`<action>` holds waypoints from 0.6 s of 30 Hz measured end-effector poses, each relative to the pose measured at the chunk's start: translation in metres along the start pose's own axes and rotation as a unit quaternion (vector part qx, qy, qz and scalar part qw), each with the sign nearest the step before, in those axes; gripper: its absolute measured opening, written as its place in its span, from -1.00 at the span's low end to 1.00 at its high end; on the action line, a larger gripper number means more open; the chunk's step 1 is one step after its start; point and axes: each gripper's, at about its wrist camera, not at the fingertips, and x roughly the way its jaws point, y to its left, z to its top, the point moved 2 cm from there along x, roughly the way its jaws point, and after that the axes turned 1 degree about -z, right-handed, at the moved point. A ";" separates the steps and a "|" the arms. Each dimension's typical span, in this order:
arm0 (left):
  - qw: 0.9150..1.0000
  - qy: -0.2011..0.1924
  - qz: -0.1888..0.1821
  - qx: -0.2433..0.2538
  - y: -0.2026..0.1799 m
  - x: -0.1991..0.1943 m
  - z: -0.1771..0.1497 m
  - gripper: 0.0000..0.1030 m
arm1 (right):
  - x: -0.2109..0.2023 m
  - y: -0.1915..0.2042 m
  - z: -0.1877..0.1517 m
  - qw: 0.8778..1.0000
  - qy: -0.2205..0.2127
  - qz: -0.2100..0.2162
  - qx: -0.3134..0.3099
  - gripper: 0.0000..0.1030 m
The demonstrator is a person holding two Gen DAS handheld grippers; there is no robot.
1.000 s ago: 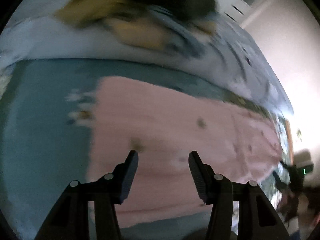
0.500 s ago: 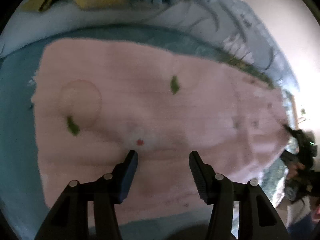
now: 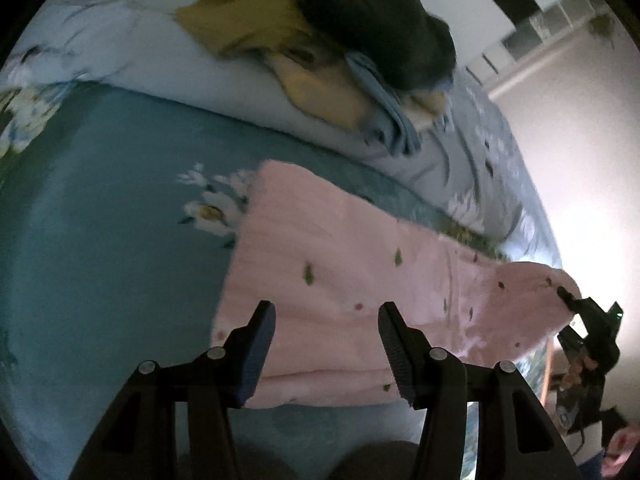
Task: Fold clothes
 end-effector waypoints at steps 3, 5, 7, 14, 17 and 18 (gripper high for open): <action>0.999 -0.016 -0.012 -0.026 0.018 -0.005 0.004 0.12 | -0.004 0.081 -0.012 0.996 0.007 0.030 -0.078 -0.44; 0.998 -0.028 -0.018 -0.049 0.035 -0.013 0.006 0.12 | -0.004 0.127 -0.030 0.991 0.015 0.051 -0.124 -0.44; 0.996 -0.037 -0.024 -0.073 0.054 -0.018 0.007 0.12 | 0.000 0.174 -0.056 0.982 0.030 0.075 -0.172 -0.44; 0.989 -0.040 -0.030 -0.140 0.110 -0.025 0.003 0.12 | 0.088 0.251 -0.205 0.935 0.159 0.049 -0.314 -0.44; 0.987 -0.033 -0.030 -0.152 0.124 -0.022 -0.002 0.12 | 0.124 0.247 -0.263 0.914 0.215 0.017 -0.345 -0.43; 0.987 -0.030 -0.032 -0.156 0.128 -0.020 -0.003 0.12 | 0.130 0.244 -0.273 0.909 0.223 0.008 -0.353 -0.43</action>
